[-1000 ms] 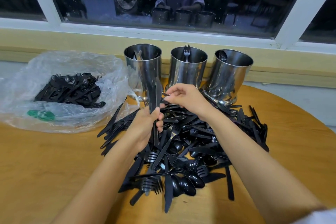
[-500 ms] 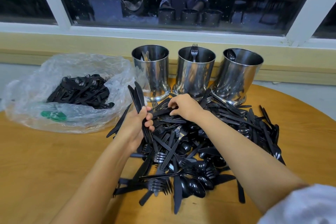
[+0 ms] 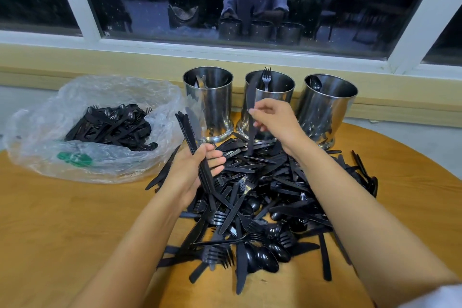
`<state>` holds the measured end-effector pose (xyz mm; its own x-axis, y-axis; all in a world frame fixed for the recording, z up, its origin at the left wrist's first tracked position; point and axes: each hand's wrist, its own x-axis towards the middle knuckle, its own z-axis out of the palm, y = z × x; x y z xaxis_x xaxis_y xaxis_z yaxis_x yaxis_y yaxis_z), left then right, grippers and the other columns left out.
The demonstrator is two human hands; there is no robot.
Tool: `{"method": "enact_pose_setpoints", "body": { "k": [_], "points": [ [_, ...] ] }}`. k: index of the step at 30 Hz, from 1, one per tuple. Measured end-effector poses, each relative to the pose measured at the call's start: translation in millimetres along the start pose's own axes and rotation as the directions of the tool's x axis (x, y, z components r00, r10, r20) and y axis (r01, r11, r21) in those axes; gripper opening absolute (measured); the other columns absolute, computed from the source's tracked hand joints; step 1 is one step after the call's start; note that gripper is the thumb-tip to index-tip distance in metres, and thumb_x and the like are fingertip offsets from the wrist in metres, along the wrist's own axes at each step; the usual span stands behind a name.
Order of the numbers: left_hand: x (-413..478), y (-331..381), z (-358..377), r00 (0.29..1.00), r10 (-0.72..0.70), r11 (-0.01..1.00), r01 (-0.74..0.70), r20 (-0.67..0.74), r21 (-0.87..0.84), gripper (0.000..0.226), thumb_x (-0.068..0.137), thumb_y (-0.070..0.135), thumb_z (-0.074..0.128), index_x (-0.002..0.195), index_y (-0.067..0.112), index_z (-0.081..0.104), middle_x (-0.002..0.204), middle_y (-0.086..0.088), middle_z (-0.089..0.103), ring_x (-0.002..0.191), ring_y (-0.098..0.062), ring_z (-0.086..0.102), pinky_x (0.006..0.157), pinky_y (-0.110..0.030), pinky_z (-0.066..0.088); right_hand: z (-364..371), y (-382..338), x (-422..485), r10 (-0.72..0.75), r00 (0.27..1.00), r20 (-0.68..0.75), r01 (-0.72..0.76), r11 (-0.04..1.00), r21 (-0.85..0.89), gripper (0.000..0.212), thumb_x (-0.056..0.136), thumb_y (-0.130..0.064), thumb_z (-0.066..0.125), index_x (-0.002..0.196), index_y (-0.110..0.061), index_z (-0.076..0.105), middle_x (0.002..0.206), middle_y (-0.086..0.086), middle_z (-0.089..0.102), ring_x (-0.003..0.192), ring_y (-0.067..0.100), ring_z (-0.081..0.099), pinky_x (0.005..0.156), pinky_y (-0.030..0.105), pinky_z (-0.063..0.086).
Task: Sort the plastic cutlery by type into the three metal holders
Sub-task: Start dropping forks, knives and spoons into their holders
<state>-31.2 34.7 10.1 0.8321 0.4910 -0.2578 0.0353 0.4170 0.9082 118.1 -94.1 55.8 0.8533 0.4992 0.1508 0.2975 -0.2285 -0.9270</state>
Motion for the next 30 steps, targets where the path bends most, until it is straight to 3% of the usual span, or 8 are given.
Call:
{"method": "enact_pose_setpoints", "body": {
  "k": [3, 6, 11, 15, 19, 21, 25, 30],
  "points": [
    [0, -3, 8, 0.999, -0.004, 1.000, 0.003, 0.046, 0.025, 0.023, 0.106, 0.016, 0.040, 0.104, 0.004, 0.060, 0.104, -0.016, 0.072, 0.090, -0.022, 0.073, 0.080, -0.035, 0.059, -7, -13, -11, 0.134, 0.948, 0.287, -0.159, 0.985, 0.065, 0.008, 0.088, -0.012, 0.069, 0.086, -0.012, 0.062, 0.068, -0.004, 0.063, 0.060, 0.006, 0.057, 0.054, 0.018, 0.045],
    [-1, -5, 16, 0.990, -0.025, 0.996, 0.013, 0.139, 0.086, 0.026, 0.106, 0.018, 0.038, 0.113, 0.007, 0.059, 0.104, -0.013, 0.074, 0.091, -0.024, 0.073, 0.081, -0.038, 0.059, 2, -12, -19, 0.106, 0.925, 0.365, -0.085, 0.994, -0.072, 0.011, 0.085, -0.017, 0.073, 0.083, -0.013, 0.063, 0.067, -0.007, 0.063, 0.060, 0.000, 0.056, 0.055, 0.014, 0.043],
    [-2, -9, 18, 0.986, -0.042, 0.995, 0.026, 0.159, 0.098, 0.026, 0.107, 0.021, 0.037, 0.119, 0.007, 0.056, 0.066, 0.001, 0.052, 0.052, -0.010, 0.046, 0.055, -0.024, 0.048, 11, 7, -11, 0.018, 0.955, 0.296, 0.014, 0.995, -0.103, 0.013, 0.083, -0.019, 0.075, 0.094, -0.012, 0.070, 0.077, -0.002, 0.063, 0.061, -0.004, 0.054, 0.057, 0.006, 0.040],
    [0, -7, 9, 0.995, -0.028, 0.997, 0.022, 0.093, 0.069, 0.026, 0.107, 0.025, 0.037, 0.102, 0.009, 0.057, 0.064, 0.003, 0.044, 0.051, -0.009, 0.040, 0.052, -0.022, 0.043, 5, 39, 11, 0.009, 0.992, 0.126, 0.042, 0.915, -0.401, 0.009, 0.087, -0.013, 0.071, 0.096, -0.012, 0.072, 0.085, -0.002, 0.067, 0.078, 0.007, 0.058, 0.071, 0.013, 0.045],
    [1, -5, 3, 0.997, -0.063, 0.998, 0.063, 0.049, 0.008, 0.025, 0.107, 0.021, 0.037, 0.093, 0.009, 0.053, 0.075, -0.004, 0.061, 0.060, -0.014, 0.058, 0.064, -0.028, 0.056, 6, 70, 28, 0.044, 0.988, 0.146, 0.061, 0.765, -0.641, 0.020, 0.093, -0.006, 0.060, 0.111, -0.007, 0.070, 0.108, 0.009, 0.070, 0.098, 0.021, 0.061, 0.098, 0.035, 0.048],
    [3, -5, 1, 0.997, -0.065, 0.998, 0.064, 0.029, 0.016, 0.025, 0.107, 0.021, 0.037, 0.094, 0.008, 0.054, 0.083, -0.008, 0.067, 0.070, -0.017, 0.067, 0.073, -0.031, 0.058, 8, 78, 33, 0.079, 0.980, 0.180, 0.078, 0.684, -0.726, 0.026, 0.095, -0.003, 0.057, 0.118, -0.010, 0.067, 0.113, 0.010, 0.068, 0.106, 0.025, 0.061, 0.097, 0.041, 0.049],
    [4, -5, -1, 0.998, -0.056, 0.998, 0.056, -0.005, 0.001, 0.025, 0.107, 0.019, 0.037, 0.098, 0.006, 0.056, 0.080, -0.009, 0.066, 0.071, -0.018, 0.069, 0.076, -0.032, 0.057, 13, 86, 36, 0.092, 0.975, 0.202, 0.113, 0.580, -0.807, 0.029, 0.093, 0.002, 0.054, 0.115, -0.014, 0.065, 0.092, 0.004, 0.060, 0.083, 0.020, 0.054, 0.071, 0.031, 0.043],
    [4, -5, -4, 0.998, -0.054, 0.998, 0.053, -0.012, -0.016, 0.022, 0.107, 0.018, 0.036, 0.103, 0.006, 0.053, 0.067, -0.001, 0.045, 0.057, -0.013, 0.044, 0.064, -0.028, 0.045, 5, 76, 31, -0.003, 0.986, 0.167, 0.139, 0.570, -0.810, 0.019, 0.095, -0.008, 0.053, 0.105, -0.017, 0.067, 0.104, 0.006, 0.062, 0.104, 0.023, 0.053, 0.076, 0.033, 0.044]
  ]
}}
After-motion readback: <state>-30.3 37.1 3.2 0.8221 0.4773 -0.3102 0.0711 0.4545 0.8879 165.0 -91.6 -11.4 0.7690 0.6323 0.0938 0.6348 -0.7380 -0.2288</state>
